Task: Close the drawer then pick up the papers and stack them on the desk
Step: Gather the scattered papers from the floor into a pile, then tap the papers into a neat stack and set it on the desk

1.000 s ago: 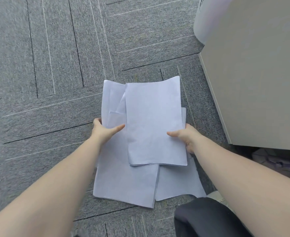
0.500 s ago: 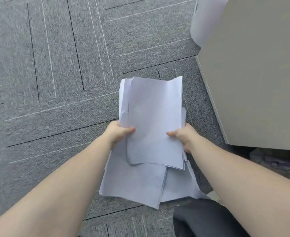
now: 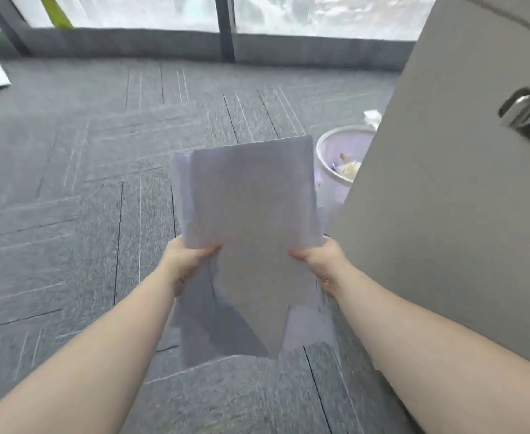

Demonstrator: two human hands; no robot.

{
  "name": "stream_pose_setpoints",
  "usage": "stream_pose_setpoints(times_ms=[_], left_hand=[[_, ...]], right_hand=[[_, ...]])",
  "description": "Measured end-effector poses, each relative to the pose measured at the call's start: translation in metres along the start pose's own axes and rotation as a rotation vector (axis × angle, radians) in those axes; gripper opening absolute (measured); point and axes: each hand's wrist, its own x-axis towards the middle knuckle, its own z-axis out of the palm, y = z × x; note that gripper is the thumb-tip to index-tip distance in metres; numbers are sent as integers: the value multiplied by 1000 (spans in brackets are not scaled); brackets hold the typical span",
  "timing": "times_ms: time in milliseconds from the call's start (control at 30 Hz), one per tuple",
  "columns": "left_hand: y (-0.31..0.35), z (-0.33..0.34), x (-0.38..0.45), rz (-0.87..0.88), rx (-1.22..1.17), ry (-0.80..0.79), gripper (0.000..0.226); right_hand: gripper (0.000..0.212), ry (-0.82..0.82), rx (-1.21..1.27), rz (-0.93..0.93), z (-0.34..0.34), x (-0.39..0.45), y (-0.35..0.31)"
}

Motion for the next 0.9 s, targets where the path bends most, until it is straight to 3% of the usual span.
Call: stream_pose_setpoints(times_ms=[267,433,500,567,700,900], left_hand=[[191,-28,-82,293,-152,-18,11],[300,-39,-159,504,-198,-57,16],[336,-38,-192,574,-228,-75,18],[367,-32,-224,637,-262,-98,20],[414,-7,-284,749,-303,-142,25],[454,73,-363,837,-367,-309,31]], right_hand=[[17,-107,23,-316,5,-117,-189],[40,-81,9,-503,-6,-215,-293],[30,-77,2,-571,-19,-253,-324],[20,-74,6,-634,-34,-290,-349],[27,-36,16,-743,-74,-354,-382],[16,100,118,-898,-168,-432,-403]])
